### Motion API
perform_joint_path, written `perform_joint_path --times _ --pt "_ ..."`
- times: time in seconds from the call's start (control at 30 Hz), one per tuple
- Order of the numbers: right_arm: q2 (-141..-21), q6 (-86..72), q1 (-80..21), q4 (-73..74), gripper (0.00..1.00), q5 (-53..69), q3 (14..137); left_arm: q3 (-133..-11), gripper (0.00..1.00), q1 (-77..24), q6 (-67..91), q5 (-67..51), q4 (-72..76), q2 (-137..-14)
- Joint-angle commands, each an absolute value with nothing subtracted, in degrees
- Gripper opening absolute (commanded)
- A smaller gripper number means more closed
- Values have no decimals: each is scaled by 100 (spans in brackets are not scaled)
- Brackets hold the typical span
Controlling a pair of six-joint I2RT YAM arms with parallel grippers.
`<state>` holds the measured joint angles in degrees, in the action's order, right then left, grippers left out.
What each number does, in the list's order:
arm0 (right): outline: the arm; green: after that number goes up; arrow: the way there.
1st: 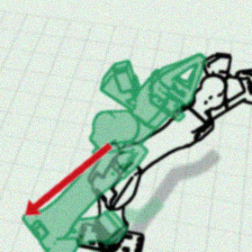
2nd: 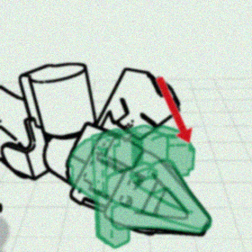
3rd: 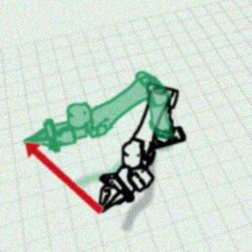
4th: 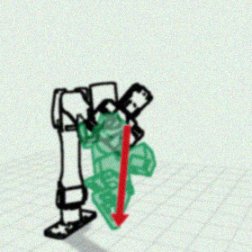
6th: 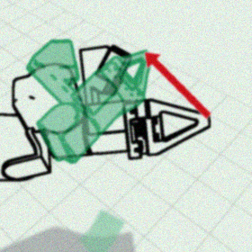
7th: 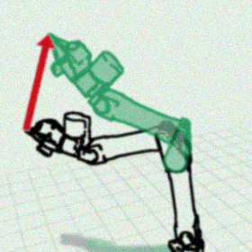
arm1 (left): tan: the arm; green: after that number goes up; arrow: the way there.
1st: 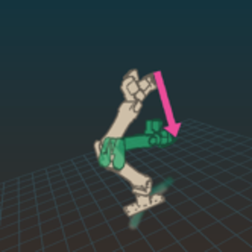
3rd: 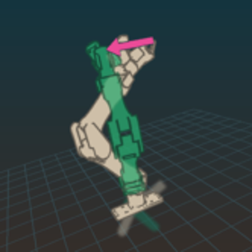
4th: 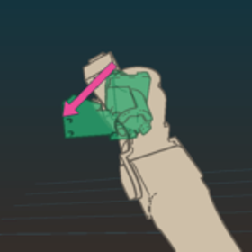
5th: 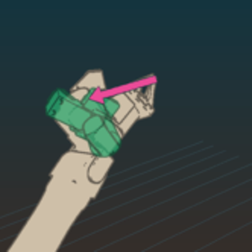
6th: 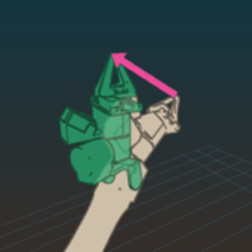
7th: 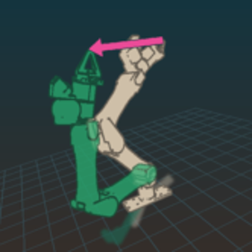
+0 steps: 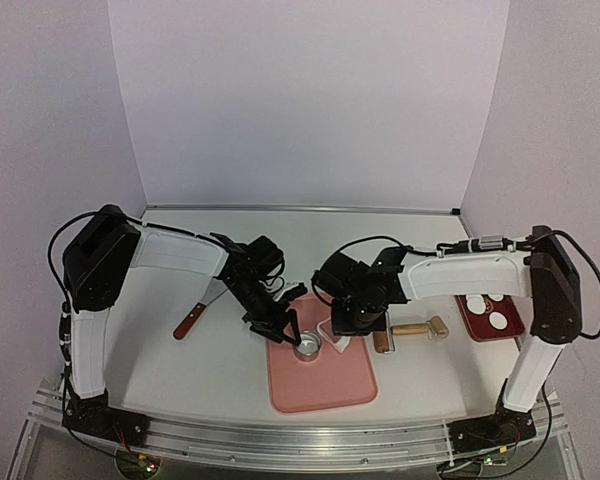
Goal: Roll out the dumpling wrappers from the dough
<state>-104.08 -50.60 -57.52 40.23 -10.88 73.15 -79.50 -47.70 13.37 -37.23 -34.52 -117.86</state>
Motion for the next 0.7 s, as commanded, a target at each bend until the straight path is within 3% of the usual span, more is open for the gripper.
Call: perform_joint_path --times 0.0,0.17,0.43,0.67 --pt "-10072 -4875 -5736 4059 0 -1319 7600 -8073 61 -4783 1396 -3310 -3307 -11270" --pt "-10210 -4529 -5712 3877 1 -1351 8115 -7963 68 -4627 1805 -3066 -2963 -10673" --pt "-10919 -4304 -5517 3849 1 -1161 8791 -7485 70 -3997 2349 -2565 -2927 -10126" --pt "-11213 -4353 -5328 3854 17 -969 8921 -7356 72 -3348 2225 -1858 -3550 -9965"
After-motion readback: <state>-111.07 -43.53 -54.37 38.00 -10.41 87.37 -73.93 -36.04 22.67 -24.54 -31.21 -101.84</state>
